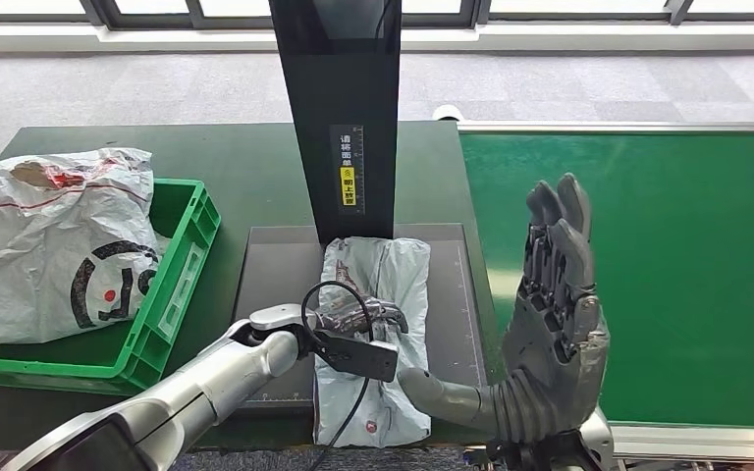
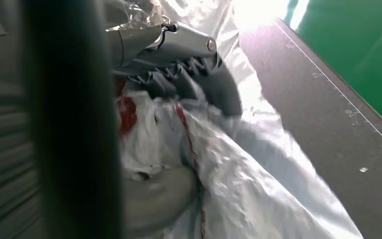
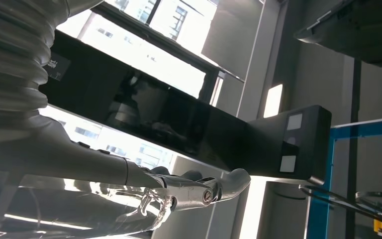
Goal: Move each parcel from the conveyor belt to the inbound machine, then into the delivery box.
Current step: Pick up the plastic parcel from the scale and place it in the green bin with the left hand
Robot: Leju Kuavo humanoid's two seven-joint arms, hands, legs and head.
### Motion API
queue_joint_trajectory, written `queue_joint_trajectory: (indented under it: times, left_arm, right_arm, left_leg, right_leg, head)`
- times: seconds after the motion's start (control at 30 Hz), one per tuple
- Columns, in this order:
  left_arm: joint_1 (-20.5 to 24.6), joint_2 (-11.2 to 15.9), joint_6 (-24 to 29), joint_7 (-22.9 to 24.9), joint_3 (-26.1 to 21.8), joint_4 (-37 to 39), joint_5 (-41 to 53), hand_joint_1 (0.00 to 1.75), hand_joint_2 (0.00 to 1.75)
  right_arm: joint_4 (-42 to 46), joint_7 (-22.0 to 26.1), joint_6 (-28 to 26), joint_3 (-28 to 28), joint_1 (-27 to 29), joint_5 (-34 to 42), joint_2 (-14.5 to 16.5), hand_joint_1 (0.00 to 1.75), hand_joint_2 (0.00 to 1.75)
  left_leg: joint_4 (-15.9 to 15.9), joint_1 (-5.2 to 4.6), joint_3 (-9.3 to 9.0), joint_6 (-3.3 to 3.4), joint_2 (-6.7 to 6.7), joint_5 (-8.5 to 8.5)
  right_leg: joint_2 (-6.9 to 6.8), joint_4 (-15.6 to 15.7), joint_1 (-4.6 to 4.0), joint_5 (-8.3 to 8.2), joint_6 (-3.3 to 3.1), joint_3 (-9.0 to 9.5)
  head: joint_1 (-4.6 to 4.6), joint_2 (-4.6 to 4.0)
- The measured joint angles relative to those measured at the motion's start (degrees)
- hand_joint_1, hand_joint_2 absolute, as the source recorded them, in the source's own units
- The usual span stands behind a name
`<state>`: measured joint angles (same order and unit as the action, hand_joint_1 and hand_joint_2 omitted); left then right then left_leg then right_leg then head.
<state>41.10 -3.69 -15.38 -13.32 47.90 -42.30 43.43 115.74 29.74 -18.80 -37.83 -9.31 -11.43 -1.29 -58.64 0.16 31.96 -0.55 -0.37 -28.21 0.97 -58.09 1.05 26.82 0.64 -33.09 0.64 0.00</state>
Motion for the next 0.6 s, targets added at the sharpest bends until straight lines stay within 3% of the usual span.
queue_joint_trajectory:
  times: [0.17,0.6]
  left_arm:
    - [-0.24,0.55,6.27,-0.05,0.36,-1.1,2.65,1.75,1.75]
    - [-4.71,1.65,16.44,-0.04,0.46,-1.57,0.3,1.75,1.75]
  right_arm:
    - [-0.29,0.28,-1.69,-0.69,-0.73,0.26,-0.86,0.0,1.75]
    - [-0.14,-0.17,-3.37,-1.29,-0.83,-0.53,-1.96,0.0,1.75]
  left_leg:
    - [0.0,0.0,0.01,0.0,-0.01,0.0]
    - [0.0,0.0,0.02,0.0,-0.03,0.0]
  right_leg:
    - [0.0,0.0,0.0,0.0,0.0,-0.01]
    - [-0.01,0.0,0.0,0.01,0.0,-0.03]
  head:
    - [-0.01,0.0]
    - [0.0,0.0]
